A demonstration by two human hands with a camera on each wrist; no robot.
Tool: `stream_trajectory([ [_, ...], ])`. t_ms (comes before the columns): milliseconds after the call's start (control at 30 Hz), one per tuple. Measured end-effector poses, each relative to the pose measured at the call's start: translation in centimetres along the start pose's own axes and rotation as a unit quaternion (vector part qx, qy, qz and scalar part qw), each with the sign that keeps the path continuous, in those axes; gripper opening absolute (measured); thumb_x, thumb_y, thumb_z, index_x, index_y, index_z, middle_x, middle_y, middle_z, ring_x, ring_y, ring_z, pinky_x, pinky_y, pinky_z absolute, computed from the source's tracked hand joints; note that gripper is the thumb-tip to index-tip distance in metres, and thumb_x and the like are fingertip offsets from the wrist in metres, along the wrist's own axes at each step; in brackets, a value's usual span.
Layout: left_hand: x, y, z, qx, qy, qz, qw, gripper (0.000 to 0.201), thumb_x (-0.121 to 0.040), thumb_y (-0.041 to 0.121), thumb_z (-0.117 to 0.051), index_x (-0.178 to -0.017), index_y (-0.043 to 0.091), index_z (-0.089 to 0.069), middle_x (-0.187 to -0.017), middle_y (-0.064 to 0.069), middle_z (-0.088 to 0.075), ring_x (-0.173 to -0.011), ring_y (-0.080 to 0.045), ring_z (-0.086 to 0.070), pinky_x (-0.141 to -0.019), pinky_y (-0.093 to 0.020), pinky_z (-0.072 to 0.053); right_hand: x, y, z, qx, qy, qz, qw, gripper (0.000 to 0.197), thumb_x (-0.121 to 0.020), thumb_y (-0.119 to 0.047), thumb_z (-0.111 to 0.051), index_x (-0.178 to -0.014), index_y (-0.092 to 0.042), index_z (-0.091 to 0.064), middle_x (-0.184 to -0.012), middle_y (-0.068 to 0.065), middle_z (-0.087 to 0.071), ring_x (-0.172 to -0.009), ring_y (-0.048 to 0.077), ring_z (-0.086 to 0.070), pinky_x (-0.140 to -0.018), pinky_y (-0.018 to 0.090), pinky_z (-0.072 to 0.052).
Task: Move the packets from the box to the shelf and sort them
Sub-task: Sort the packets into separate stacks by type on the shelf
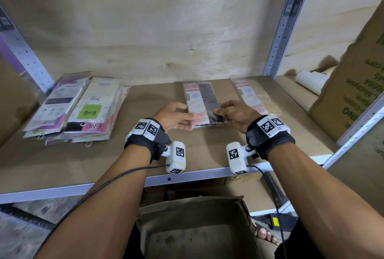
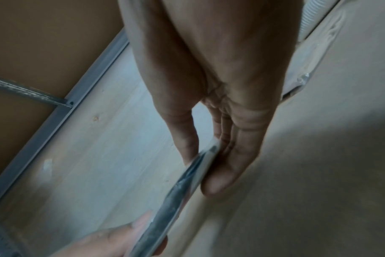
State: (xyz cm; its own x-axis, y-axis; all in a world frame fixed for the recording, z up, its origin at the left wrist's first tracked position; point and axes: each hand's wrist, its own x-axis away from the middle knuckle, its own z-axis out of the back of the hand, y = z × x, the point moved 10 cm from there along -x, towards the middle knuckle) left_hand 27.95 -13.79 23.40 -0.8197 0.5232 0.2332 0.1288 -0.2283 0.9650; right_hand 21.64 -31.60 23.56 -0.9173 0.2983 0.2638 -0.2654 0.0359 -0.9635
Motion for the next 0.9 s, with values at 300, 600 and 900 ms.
stream_trajectory([
  [300, -0.5, -0.4, 0.1, -0.12, 0.024, 0.049, 0.991, 0.046, -0.085, 0.015, -0.078, -0.124, -0.001, -0.06, -0.113, -0.023, -0.07, -0.083, -0.024, -0.073, -0.069, -0.029, -0.063, -0.4, -0.1, 2.2, 0.231, 0.042, -0.011, 0.972, 0.017, -0.079, -0.014, -0.078, -0.083, -0.018, -0.063, -0.079, 0.002, -0.067, -0.067, 0.012, -0.058, -0.056, 0.023, -0.041],
  [600, -0.5, -0.2, -1.9, -0.075, -0.008, 0.072, 0.995, 0.041, -0.09, 0.009, -0.071, -0.127, -0.004, -0.06, -0.121, -0.023, -0.068, -0.093, -0.025, -0.069, -0.087, -0.031, -0.059, -0.6, -0.3, 2.4, 0.204, 0.033, 0.014, 0.978, 0.017, -0.078, -0.012, -0.078, -0.081, -0.018, -0.063, -0.081, 0.003, -0.065, -0.078, 0.016, -0.06, -0.075, 0.034, -0.053],
  [900, -2.5, 1.6, -3.7, -0.092, 0.001, 0.047, 0.995, 0.042, -0.092, 0.011, -0.07, -0.129, -0.003, -0.057, -0.123, -0.022, -0.067, -0.099, -0.024, -0.067, -0.098, -0.035, -0.054, -1.5, -1.8, 4.4, 0.222, 0.074, 0.043, 0.971, 0.016, -0.081, -0.015, -0.074, -0.093, -0.019, -0.063, -0.088, -0.004, -0.06, -0.085, 0.013, -0.056, -0.07, 0.025, -0.045],
])
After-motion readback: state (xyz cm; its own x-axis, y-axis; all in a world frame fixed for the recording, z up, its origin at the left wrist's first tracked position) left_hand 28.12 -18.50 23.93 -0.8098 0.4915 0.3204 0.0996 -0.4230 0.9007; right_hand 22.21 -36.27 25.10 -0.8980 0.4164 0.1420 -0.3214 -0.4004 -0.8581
